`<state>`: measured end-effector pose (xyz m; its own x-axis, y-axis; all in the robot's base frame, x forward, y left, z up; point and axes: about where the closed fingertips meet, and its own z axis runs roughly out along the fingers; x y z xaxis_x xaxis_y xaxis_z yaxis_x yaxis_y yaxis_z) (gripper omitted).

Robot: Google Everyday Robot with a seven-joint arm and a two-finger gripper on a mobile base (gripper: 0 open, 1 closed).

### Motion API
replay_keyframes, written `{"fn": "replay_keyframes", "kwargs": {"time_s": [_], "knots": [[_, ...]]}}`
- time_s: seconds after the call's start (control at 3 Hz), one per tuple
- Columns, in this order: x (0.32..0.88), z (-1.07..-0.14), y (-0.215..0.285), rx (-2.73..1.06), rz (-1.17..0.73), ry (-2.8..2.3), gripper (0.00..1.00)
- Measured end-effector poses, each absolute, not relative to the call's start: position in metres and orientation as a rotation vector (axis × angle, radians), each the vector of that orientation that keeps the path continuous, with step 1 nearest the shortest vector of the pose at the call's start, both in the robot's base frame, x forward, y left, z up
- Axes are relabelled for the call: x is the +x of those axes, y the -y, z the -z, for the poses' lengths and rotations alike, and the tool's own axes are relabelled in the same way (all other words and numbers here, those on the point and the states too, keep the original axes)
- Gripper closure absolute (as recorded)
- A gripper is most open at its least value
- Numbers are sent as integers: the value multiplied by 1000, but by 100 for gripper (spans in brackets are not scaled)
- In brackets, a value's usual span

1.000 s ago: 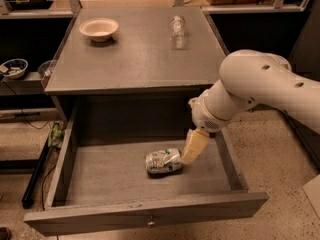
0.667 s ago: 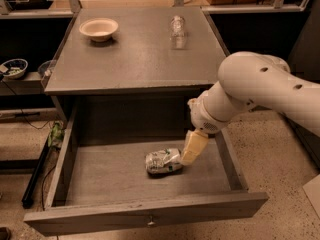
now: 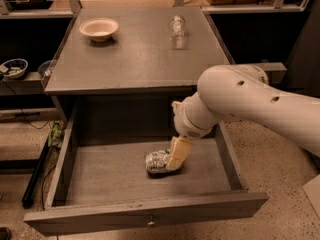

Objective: Pick 7up can from top drawer and place on counter

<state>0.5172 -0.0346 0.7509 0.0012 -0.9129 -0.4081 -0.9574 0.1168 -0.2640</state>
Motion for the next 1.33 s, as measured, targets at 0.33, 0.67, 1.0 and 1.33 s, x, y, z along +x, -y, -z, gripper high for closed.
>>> {"fn": "replay_keyframes", "kwargs": {"time_s": [0.33, 0.67, 1.0, 1.33], "knots": [[517, -750, 34, -1811, -125, -1922, 0], [519, -731, 26, -1805, -159, -1931, 0], [524, -698, 6, -1817, -246, -1931, 0], [524, -697, 6, -1817, -246, -1931, 0]]}}
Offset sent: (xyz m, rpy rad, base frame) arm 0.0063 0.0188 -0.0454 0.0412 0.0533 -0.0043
